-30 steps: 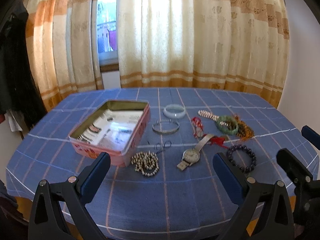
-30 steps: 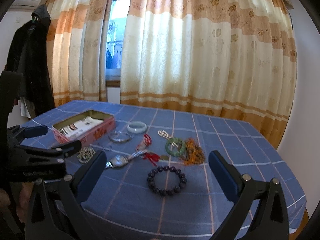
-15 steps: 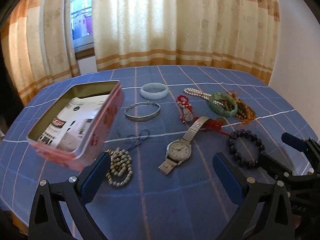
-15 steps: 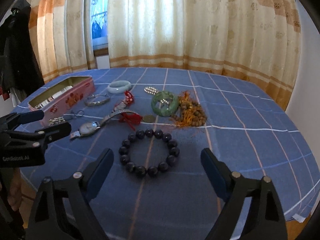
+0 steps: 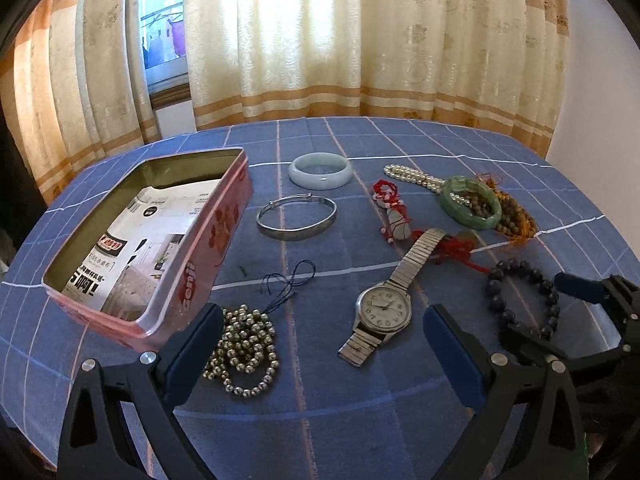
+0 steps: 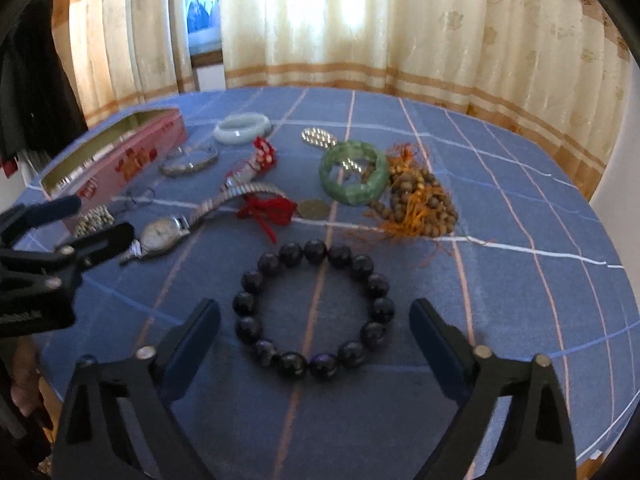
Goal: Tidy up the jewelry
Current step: 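Lower the right gripper onto the dark bead bracelet and close it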
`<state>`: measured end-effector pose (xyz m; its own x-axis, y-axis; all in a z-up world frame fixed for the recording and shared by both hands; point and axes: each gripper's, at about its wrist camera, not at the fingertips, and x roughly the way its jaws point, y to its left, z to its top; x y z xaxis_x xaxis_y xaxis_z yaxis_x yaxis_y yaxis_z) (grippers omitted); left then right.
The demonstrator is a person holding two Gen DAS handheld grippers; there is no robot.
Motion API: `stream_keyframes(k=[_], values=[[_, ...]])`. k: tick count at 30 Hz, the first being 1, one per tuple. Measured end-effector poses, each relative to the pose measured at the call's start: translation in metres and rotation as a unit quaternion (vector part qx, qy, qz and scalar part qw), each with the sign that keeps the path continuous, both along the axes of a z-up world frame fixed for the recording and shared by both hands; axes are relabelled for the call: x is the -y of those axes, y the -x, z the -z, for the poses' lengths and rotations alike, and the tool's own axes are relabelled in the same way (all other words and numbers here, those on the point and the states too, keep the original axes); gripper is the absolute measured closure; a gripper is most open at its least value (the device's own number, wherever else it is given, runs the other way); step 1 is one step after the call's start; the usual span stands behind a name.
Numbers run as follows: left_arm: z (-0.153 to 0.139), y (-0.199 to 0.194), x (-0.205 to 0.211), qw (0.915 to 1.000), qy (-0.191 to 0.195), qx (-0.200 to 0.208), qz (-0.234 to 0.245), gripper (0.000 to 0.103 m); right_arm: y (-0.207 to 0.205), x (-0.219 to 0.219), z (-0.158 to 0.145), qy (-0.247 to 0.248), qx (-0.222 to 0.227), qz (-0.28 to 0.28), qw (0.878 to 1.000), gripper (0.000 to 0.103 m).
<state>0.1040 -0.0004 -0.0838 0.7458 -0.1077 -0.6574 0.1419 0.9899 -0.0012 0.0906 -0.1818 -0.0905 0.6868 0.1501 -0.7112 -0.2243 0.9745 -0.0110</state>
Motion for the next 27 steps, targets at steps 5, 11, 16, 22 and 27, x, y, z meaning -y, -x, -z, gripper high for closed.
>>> stream_keyframes(k=[5, 11, 16, 22, 27], values=[[0.000, -0.004, 0.012, 0.9997, -0.003, -0.007, 0.021, 0.004, 0.001, 0.007, -0.003, -0.007, 0.012, 0.000, 1.000, 0.053], [0.007, -0.018, 0.026, 0.9978, 0.004, -0.044, 0.049, 0.026, 0.006, 0.015, -0.007, -0.017, 0.036, -0.001, 0.999, 0.074], [0.015, -0.029, 0.035, 0.9943, 0.001, -0.080, 0.070, 0.030, 0.006, 0.020, -0.009, -0.026, 0.045, -0.002, 0.999, 0.077], [0.016, -0.025, 0.041, 0.9941, -0.015, -0.070, 0.082, 0.058, 0.009, 0.025, -0.013, -0.040, 0.056, -0.001, 0.998, 0.093], [0.015, -0.021, 0.041, 0.9937, -0.018, -0.063, 0.091, 0.066, 0.009, 0.024, -0.011, -0.038, 0.056, -0.006, 0.998, 0.094]])
